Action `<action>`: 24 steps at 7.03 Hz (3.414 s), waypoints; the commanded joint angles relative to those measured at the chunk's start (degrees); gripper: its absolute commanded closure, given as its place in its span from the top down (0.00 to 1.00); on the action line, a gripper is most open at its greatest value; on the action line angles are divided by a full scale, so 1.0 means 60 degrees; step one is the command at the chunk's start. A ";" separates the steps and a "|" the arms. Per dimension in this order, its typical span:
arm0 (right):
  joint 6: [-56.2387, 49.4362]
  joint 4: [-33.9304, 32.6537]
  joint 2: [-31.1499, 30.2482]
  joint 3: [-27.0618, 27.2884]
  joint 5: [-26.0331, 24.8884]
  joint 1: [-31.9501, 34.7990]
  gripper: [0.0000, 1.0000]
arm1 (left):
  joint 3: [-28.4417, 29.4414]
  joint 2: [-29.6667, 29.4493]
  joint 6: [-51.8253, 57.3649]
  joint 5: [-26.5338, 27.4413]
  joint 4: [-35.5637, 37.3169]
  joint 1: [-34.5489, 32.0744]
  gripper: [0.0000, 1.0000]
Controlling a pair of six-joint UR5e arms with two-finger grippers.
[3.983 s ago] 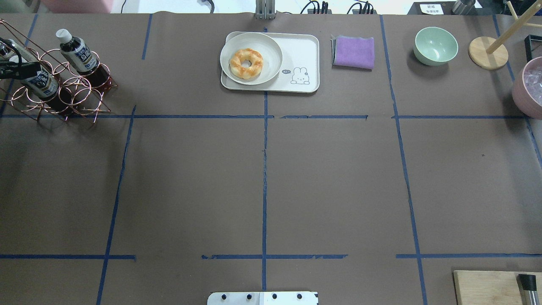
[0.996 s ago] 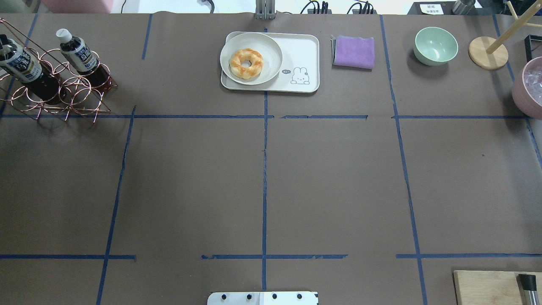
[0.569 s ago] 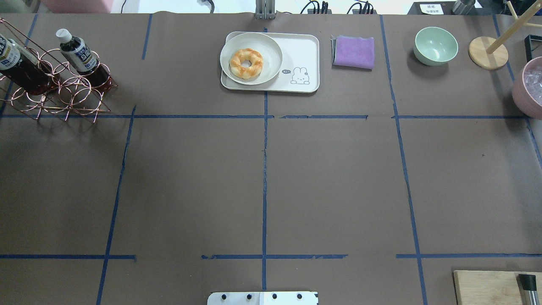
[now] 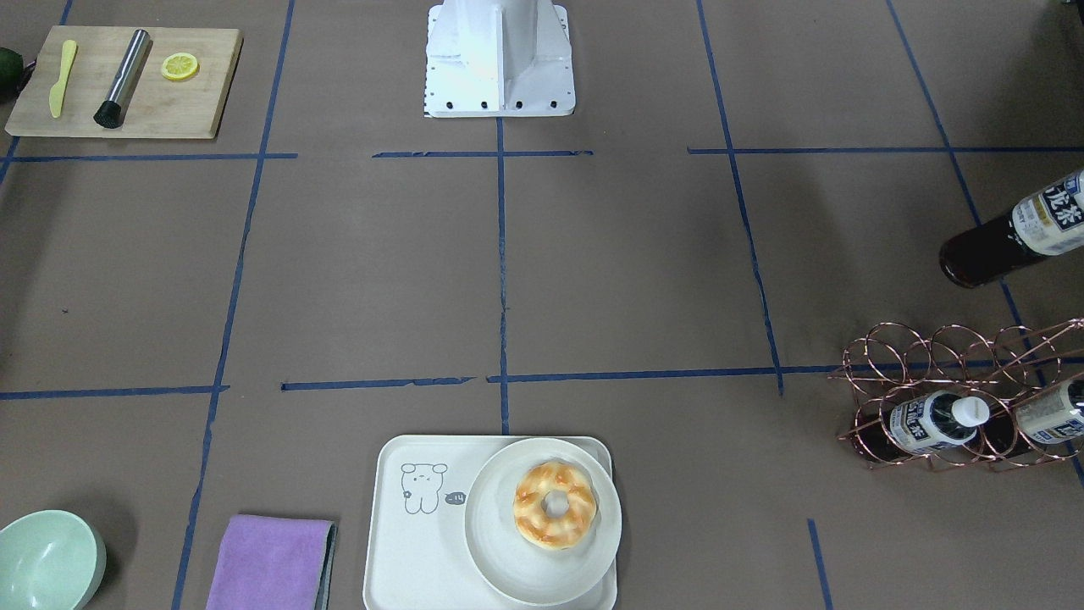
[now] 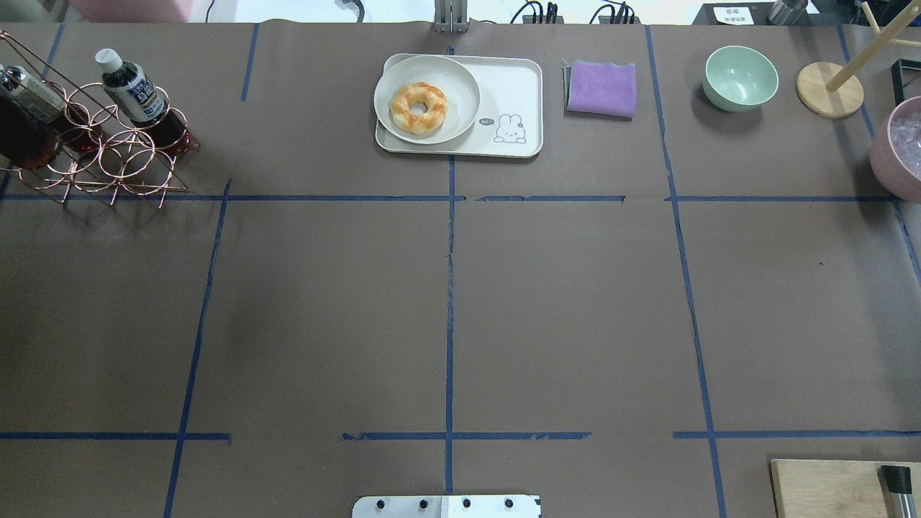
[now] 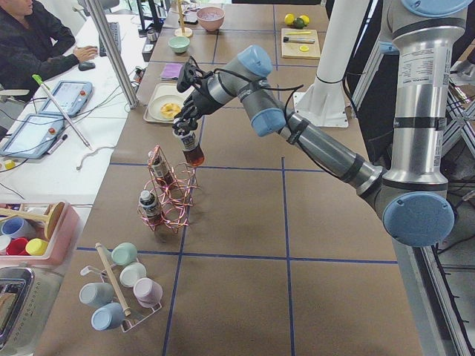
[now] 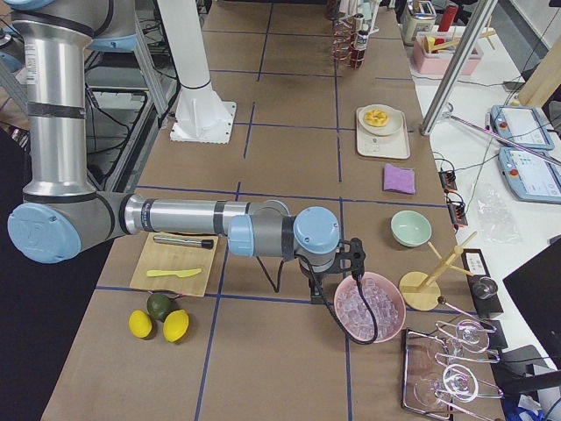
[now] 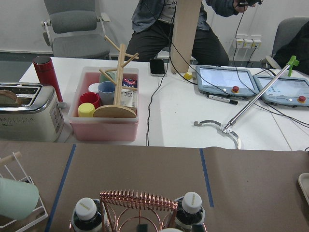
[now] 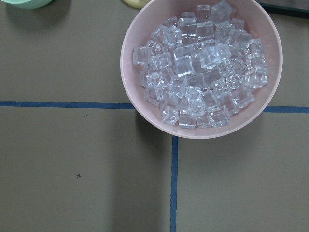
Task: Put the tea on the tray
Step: 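Close the left gripper on the bottle cap and lift it from the rack, then carry the tea bottle with the left gripper to the table center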
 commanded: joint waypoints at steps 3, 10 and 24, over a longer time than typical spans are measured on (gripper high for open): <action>-0.0006 0.0147 -0.0126 0.0047 -0.0047 0.0000 1.00 | -0.1378 -0.1459 -0.0385 0.1978 0.2935 0.3410 0.00; -0.0006 0.0147 -0.0009 0.0032 -0.0018 0.0000 1.00 | 0.1384 -0.6734 -0.2730 0.4066 0.6154 0.7125 0.00; -0.0006 0.0147 -0.0067 0.0062 -0.0018 0.0000 1.00 | 0.3778 -0.6945 -0.2926 0.7904 0.2078 0.9484 0.00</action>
